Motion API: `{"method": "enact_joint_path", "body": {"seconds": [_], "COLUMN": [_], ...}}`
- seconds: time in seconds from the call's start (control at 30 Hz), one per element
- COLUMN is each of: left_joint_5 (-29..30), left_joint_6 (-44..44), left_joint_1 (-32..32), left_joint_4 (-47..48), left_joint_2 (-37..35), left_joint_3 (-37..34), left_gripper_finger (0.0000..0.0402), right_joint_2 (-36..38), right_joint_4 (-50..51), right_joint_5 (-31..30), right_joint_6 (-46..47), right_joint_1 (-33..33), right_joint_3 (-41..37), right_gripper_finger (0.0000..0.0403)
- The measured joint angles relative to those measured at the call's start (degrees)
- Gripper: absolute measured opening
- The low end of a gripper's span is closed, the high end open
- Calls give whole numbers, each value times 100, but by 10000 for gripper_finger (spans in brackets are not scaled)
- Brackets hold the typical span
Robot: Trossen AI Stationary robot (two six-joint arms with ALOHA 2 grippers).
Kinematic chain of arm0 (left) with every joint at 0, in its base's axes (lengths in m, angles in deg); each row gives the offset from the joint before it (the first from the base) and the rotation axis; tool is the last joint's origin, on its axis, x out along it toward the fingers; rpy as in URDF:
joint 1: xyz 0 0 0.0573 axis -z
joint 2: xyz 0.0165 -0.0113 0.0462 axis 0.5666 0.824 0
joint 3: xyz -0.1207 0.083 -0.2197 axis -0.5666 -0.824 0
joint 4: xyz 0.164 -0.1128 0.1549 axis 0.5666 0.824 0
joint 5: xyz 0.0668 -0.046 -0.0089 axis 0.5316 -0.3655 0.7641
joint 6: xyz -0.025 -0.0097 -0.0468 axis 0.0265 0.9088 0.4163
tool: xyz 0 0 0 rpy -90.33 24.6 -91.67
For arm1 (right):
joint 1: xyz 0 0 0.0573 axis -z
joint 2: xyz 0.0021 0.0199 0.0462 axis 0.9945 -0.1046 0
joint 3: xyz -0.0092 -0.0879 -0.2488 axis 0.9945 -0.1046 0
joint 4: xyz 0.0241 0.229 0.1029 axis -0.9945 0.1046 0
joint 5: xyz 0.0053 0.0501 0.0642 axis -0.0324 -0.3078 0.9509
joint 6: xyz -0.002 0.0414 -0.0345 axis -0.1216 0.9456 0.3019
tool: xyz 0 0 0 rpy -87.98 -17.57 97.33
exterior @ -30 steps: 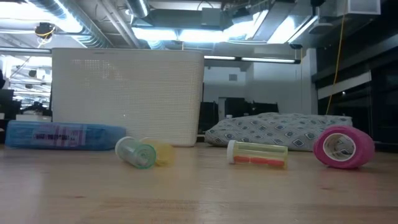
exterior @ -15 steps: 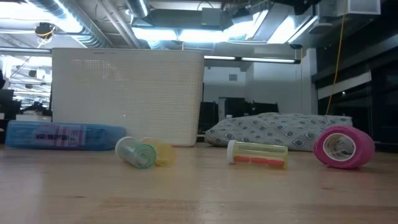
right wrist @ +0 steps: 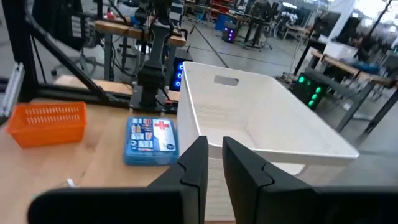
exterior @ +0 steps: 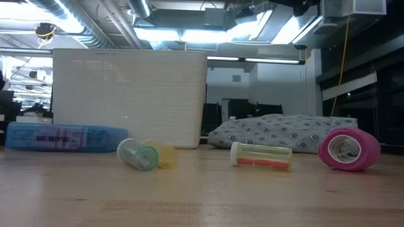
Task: Pick & place medical supplies in basket/bin
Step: Put the blue pill bottle in the orange bin
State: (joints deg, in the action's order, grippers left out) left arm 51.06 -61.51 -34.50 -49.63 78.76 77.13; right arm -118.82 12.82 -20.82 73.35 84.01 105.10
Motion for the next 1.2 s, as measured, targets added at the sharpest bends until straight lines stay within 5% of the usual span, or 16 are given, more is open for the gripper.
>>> {"method": "enact_joint_path", "body": {"seconds": [0.27,0.57,1.2], "left_joint_5": [626,850,898], "left_joint_6": [604,588,445], "left_joint_1": [-2,-11,-9], "left_joint_4": [-45,247,1027], "left_joint_2": [88,391,1455], "left_joint_3": [0,-249,-247], "left_gripper_finger": [4,4,4], "right_joint_2": [-201,-841,-1662], "right_joint_4": [-139,-759,-2252], "right_joint_5": [324,54,-2], "right_joint_6": [618,-459,-885], "right_joint_1": [-1,0,0], "right_joint_3": [0,0,0], "right_gripper_finger": [52,52,52]}}
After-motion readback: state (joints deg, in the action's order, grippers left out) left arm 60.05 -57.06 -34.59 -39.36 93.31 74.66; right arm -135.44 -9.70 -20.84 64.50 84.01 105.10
